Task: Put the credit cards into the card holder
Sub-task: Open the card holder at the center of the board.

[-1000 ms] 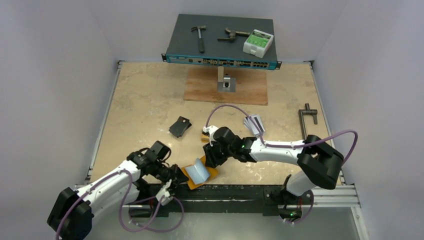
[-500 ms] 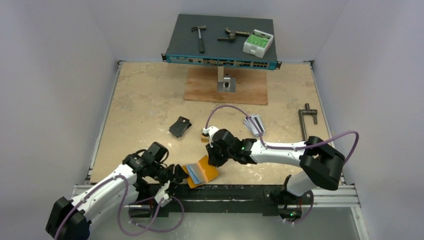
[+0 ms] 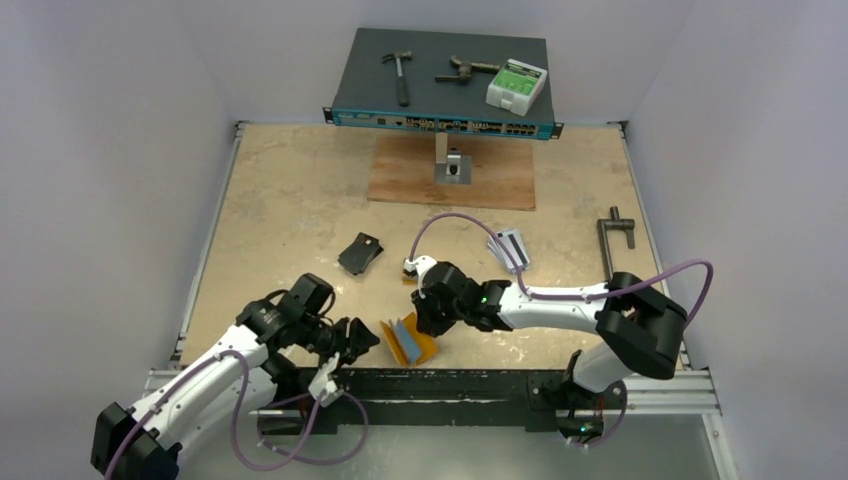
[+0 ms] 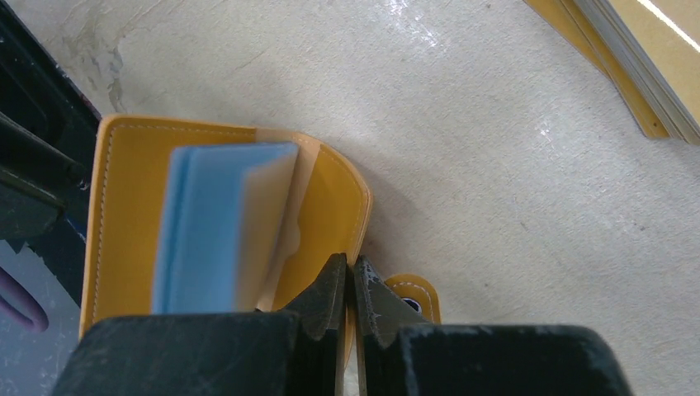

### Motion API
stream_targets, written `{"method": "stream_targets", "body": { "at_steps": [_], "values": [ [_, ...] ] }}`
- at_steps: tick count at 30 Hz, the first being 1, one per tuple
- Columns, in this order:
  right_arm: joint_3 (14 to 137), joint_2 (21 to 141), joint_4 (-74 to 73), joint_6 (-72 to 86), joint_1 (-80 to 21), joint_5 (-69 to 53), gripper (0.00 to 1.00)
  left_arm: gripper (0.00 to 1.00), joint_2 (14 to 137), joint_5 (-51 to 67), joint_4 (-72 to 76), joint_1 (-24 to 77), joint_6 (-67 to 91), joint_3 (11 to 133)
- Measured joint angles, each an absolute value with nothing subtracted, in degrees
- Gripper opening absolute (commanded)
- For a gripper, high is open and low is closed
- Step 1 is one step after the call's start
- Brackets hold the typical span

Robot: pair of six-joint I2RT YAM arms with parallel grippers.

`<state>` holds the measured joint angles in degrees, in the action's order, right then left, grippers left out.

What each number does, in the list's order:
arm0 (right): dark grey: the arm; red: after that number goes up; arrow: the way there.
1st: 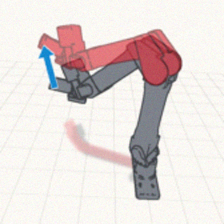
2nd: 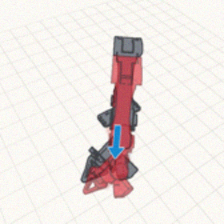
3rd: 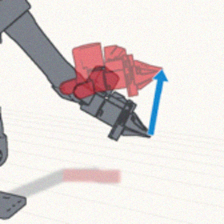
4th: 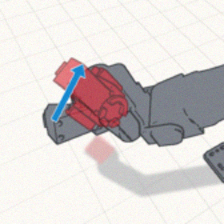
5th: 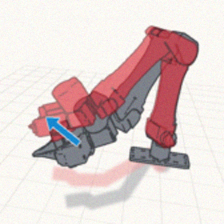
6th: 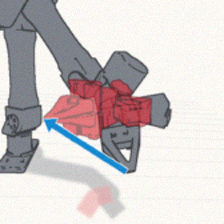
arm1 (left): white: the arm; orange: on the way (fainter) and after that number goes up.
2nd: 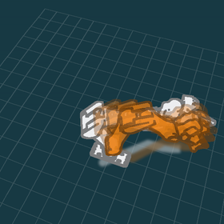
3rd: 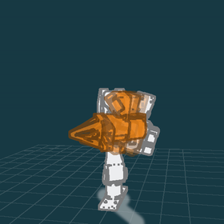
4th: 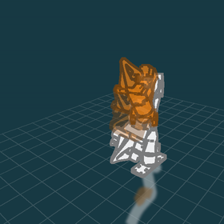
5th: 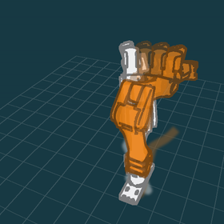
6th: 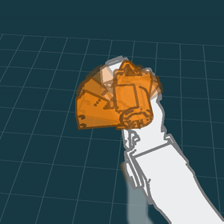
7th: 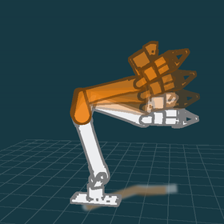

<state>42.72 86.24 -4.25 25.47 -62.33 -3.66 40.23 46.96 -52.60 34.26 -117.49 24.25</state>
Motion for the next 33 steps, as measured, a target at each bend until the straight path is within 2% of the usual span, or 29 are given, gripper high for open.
{"method": "stream_targets", "body": {
  "at_steps": [8, 17, 33],
  "values": [
    [42.63, 85.6, -4.38, 25.8, -62.72, -2.44, 0.0, 0.38, 44.71, 49.08, -50.65, 34.26, -117.49, 28.16],
    [42.61, 78.54, -6.37, 25.89, -62.96, -1.02, 0.0, 0.39, 48.88, 51.81, -44.86, 35.05, -117.49, 32.67],
    [42.61, 81.25, -6.0, 26.98, -64.03, -1.13, 0.0, 0.19, 60.99, 49.91, -37.8, 41.98, -117.51, 33.43]
  ]
}}
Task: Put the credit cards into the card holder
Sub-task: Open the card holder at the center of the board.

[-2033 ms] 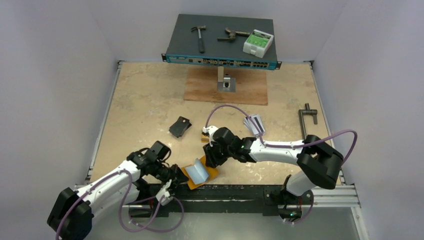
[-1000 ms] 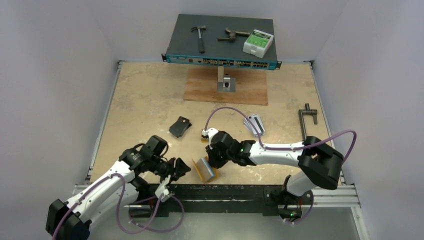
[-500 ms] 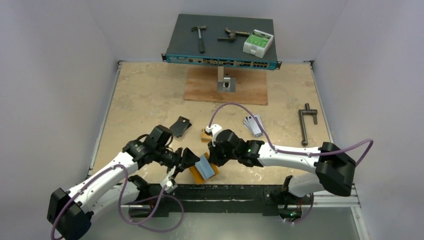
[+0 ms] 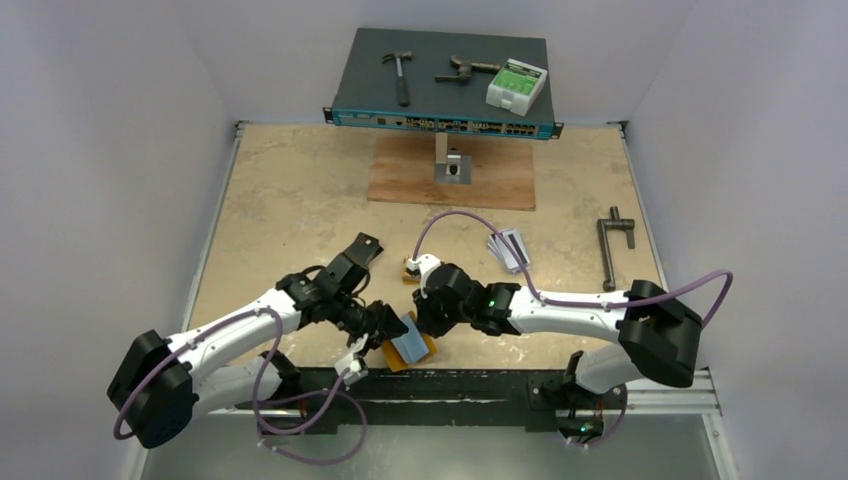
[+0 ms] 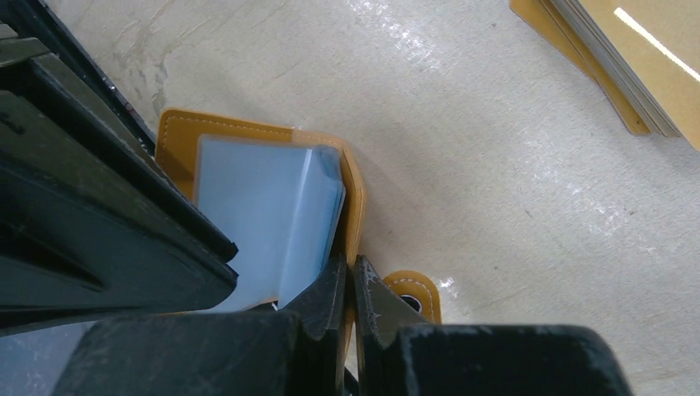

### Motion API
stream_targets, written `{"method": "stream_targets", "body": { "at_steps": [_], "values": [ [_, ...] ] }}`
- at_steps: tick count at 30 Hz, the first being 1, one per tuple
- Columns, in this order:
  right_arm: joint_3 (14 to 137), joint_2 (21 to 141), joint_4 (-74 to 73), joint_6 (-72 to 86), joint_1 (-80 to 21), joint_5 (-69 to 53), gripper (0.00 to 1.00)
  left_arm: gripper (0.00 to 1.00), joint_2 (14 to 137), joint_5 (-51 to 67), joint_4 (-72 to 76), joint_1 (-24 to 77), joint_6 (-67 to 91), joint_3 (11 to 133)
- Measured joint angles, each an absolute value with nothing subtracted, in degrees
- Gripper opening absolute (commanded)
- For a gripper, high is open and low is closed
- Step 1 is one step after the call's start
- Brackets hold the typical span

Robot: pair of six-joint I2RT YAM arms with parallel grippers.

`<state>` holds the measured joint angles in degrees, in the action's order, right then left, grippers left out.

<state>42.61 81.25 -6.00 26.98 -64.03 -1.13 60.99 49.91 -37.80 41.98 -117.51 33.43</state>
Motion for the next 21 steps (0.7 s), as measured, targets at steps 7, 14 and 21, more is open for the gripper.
{"method": "stream_targets", "body": {
  "at_steps": [7, 14, 21],
  "values": [
    [42.61, 81.25, -5.54, 27.0, -64.03, -1.17, 0.0, 0.15, 63.22, 47.77, -38.79, 42.54, -117.51, 33.43],
    [42.13, 81.25, -5.15, 26.98, -64.03, -1.17, 0.0, 0.19, 63.46, 46.87, -41.91, 42.57, -117.49, 33.15],
    [41.63, 82.56, -3.18, 27.38, -64.03, -2.48, 0.02, 0.22, 66.5, 45.78, -41.43, 43.16, -117.49, 28.53]
  ]
}}
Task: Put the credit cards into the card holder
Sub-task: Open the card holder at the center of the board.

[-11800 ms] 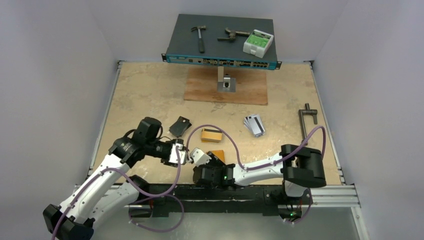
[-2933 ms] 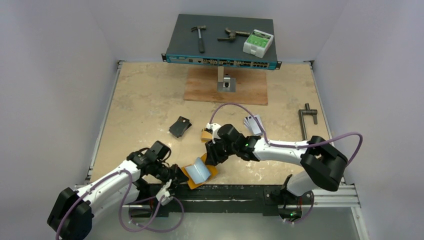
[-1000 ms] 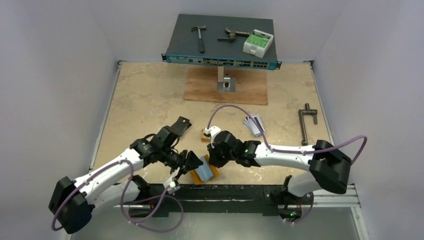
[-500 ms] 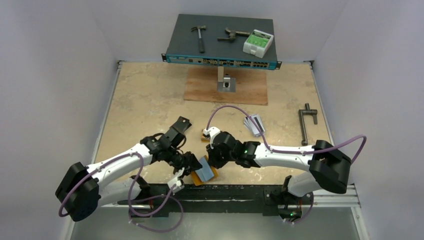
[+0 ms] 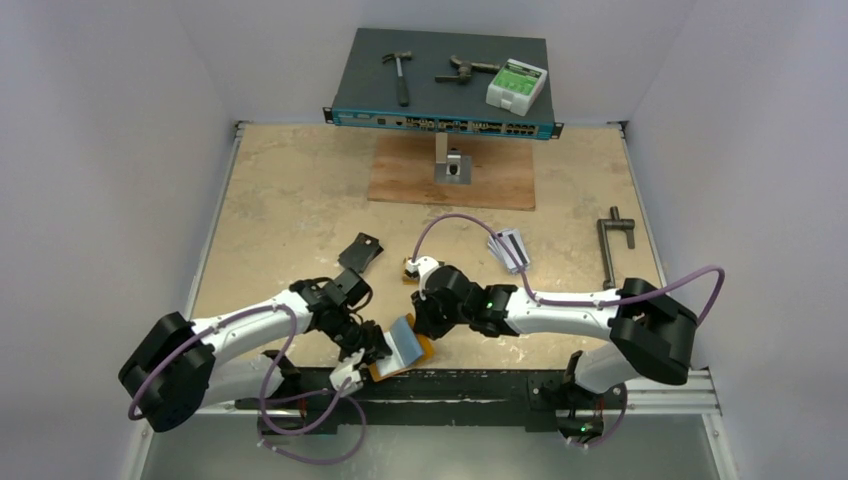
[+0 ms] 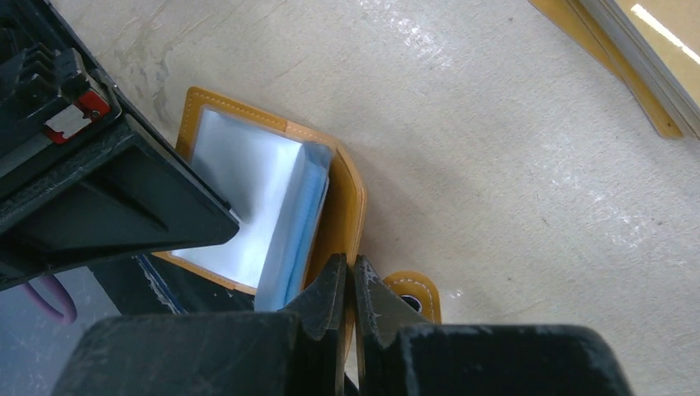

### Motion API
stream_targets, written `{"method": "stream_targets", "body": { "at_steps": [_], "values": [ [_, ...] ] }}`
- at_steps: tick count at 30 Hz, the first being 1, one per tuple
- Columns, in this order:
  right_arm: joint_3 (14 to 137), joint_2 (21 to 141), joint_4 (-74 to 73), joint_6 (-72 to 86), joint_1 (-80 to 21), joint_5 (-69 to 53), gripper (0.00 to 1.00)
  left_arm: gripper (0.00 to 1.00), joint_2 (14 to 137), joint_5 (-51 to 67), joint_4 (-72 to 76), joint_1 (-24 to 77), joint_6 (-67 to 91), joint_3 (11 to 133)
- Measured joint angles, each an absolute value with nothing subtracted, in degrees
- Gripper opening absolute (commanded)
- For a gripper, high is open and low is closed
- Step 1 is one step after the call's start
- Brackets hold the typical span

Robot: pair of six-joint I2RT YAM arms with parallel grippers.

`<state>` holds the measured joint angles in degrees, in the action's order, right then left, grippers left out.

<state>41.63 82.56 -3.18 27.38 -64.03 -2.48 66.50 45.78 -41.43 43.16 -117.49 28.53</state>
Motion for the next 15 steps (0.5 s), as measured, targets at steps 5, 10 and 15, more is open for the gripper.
{"method": "stream_targets", "body": {
  "at_steps": [5, 10, 15],
  "values": [
    [40.27, 82.87, -1.65, 28.32, -63.99, -2.5, 0.13, 0.21, 68.4, 45.06, -41.28, 43.42, -117.49, 28.25],
    [39.77, 83.02, -1.23, 28.49, -63.96, -2.7, 0.11, 0.26, 71.2, 44.31, -40.32, 44.8, -117.51, 28.56],
    [39.07, 84.51, 0.75, 28.49, -63.79, -2.48, 0.17, 0.23, 73.6, 44.36, -39.31, 45.95, -117.51, 29.93]
  ]
}}
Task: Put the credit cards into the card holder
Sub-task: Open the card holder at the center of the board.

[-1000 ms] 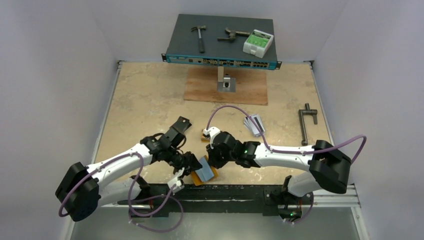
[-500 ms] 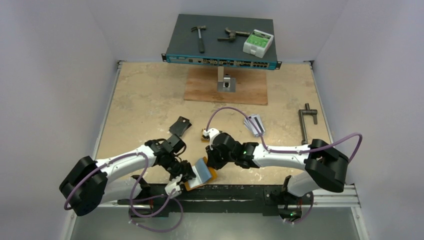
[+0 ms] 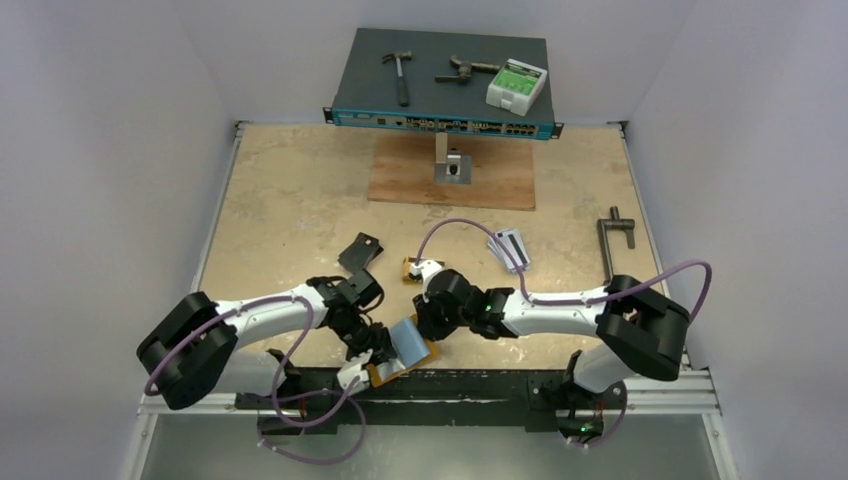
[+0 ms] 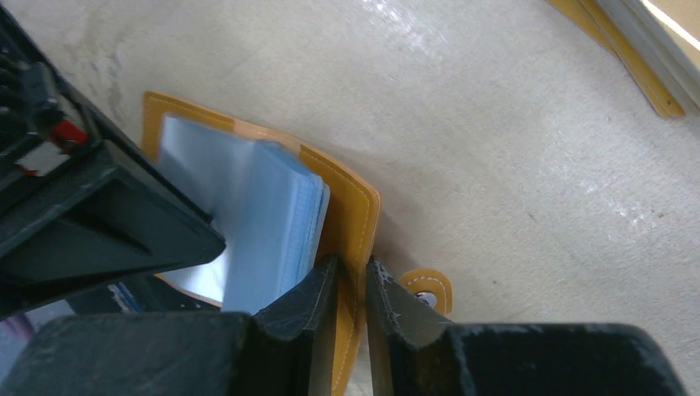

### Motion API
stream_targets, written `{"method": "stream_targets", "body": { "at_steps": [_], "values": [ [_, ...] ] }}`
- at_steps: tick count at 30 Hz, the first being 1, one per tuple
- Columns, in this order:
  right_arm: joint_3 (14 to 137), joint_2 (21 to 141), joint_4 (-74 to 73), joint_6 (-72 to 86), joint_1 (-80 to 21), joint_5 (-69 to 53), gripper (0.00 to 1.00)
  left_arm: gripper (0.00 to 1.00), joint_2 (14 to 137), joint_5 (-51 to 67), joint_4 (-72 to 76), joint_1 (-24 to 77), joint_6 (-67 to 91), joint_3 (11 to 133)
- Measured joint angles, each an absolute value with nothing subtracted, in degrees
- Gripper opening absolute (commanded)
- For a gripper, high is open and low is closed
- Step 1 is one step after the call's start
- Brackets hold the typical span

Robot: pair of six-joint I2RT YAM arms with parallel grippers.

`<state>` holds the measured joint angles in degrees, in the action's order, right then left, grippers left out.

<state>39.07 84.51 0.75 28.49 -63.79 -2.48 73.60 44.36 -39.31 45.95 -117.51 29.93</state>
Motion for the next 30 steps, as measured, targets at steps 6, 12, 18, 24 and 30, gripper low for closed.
{"method": "stream_targets", "body": {
  "at_steps": [6, 12, 18, 24, 30],
  "values": [
    [35.97, 85.47, 2.02, 28.95, -63.31, -2.5, 0.24, 0.23, 77.41, 42.63, -38.68, 49.04, -117.51, 32.91],
    [35.83, 83.2, 0.8, 29.36, -62.39, -3.01, 0.4, 0.23, 78.54, 40.05, -38.7, 50.83, -117.51, 34.5],
    [37.5, 73.95, -4.08, 28.93, -56.86, -3.99, 0.38, 0.23, 78.22, 38.04, -39.29, 51.59, -117.51, 34.81],
    [39.51, 69.71, -2.76, 28.75, -55.86, -7.55, 0.07, 0.23, 77.78, 36.69, -39.51, 52.27, -117.51, 34.83],
    [35.33, 69.06, 1.23, 30.0, -55.92, -14.37, 0.0, 0.23, 77.71, 35.9, -39.59, 52.34, -117.51, 35.03]
  ]
}}
